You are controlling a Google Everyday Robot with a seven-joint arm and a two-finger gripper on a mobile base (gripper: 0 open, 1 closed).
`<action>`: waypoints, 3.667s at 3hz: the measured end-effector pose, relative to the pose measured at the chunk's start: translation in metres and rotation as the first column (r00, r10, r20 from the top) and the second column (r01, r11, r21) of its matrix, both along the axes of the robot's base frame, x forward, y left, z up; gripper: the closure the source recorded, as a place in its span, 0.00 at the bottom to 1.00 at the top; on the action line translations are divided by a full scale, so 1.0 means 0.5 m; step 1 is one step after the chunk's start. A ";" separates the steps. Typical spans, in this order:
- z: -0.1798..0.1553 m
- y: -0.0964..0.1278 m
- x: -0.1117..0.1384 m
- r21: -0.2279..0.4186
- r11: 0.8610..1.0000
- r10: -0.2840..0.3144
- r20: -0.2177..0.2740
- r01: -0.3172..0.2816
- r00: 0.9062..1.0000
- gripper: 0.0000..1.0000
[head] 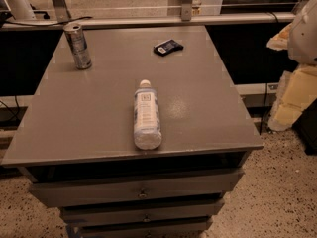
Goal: Pick redbull can
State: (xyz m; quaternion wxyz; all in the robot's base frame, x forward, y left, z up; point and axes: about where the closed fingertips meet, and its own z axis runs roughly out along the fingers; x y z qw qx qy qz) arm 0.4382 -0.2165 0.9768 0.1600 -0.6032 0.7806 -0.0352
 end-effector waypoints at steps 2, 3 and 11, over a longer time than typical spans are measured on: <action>0.002 0.001 0.013 0.027 1.000 0.004 0.006 -0.004 1.000 0.00; -0.013 0.037 0.071 0.136 0.990 -0.020 0.005 0.019 1.000 0.00; 0.008 0.478 0.422 0.825 0.558 -0.187 0.022 0.088 0.982 0.00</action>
Offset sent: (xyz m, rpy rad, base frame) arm 0.0149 -0.0007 -0.0041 0.0633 0.0102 0.0104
